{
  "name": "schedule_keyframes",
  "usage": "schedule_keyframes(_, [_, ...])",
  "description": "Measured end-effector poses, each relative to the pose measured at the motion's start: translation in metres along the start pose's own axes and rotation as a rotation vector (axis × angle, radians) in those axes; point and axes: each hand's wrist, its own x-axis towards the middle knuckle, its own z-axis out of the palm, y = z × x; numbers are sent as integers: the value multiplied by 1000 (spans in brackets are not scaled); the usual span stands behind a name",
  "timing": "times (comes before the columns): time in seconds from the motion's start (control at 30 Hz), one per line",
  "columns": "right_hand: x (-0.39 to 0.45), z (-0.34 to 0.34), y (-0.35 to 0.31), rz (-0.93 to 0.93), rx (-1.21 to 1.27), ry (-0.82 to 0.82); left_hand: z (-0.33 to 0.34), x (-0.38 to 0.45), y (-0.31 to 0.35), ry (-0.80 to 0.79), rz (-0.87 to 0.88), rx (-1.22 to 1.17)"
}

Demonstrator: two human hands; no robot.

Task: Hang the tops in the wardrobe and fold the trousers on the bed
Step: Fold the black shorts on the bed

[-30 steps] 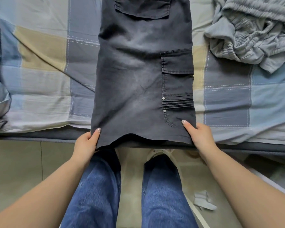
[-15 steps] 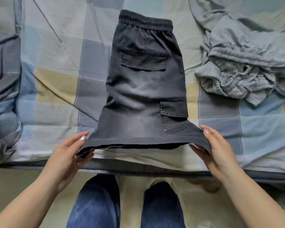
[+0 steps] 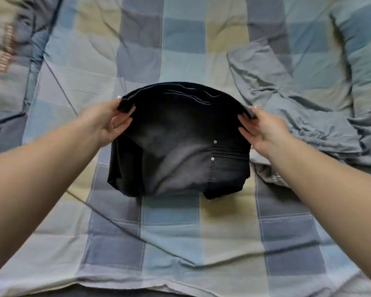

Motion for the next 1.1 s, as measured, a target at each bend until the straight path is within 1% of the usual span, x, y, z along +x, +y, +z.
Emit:
schedule_keyframes(0.13, [28, 22, -22, -58, -24, -86, 19, 30, 17, -4, 152, 22])
schedule_keyframes(0.23, [32, 20, -12, -60, -131, -108, 5, 38, -1, 116, 173, 87])
schedule_keyframes(0.27, [30, 14, -1, -65, -205, -92, -6, 38, -15, 161, 169, 151])
schedule_keyframes(0.33, [24, -6, 28, -108, -436, 10, -34, 34, -51, 237, 150, 309])
schedule_keyframes(0.4, [17, -33, 64, -114, -664, 104, -58, 26, -87, 263, 113, 441])
schedule_keyframes(0.43, [12, -46, 83, -72, -724, 112, -67, 22, -105, 254, 90, 486])
schedule_keyframes(0.5, [2, -64, 115, 41, -757, 61, -77, 13, -133, 218, 45, 540])
schedule_keyframes(0.57, [-2, -72, 134, 74, -748, 25, -76, 6, -151, 179, 6, 528])
schedule_keyframes(0.63, [4, -73, 141, 13, -798, 59, -70, 4, -161, 162, 12, 479])
schedule_keyframes(0.7, [11, -70, 140, -35, -872, 96, -61, 8, -165, 194, 39, 428])
schedule_keyframes(0.77, [17, -67, 138, -44, -940, 91, -55, 14, -165, 282, 58, 398])
schedule_keyframes(0.83, [19, -70, 133, -65, -957, 92, -61, 19, -166, 397, 68, 363])
schedule_keyframes(0.9, [19, -79, 128, -94, -933, 115, -71, 18, -171, 443, 48, 335])
schedule_keyframes(1.0, [16, -84, 128, -81, -881, 82, -83, 11, -182, 394, 51, 360])
schedule_keyframes(1.1, [16, -77, 130, 23, -633, 44, -83, 10, -185, 265, -2, 304])
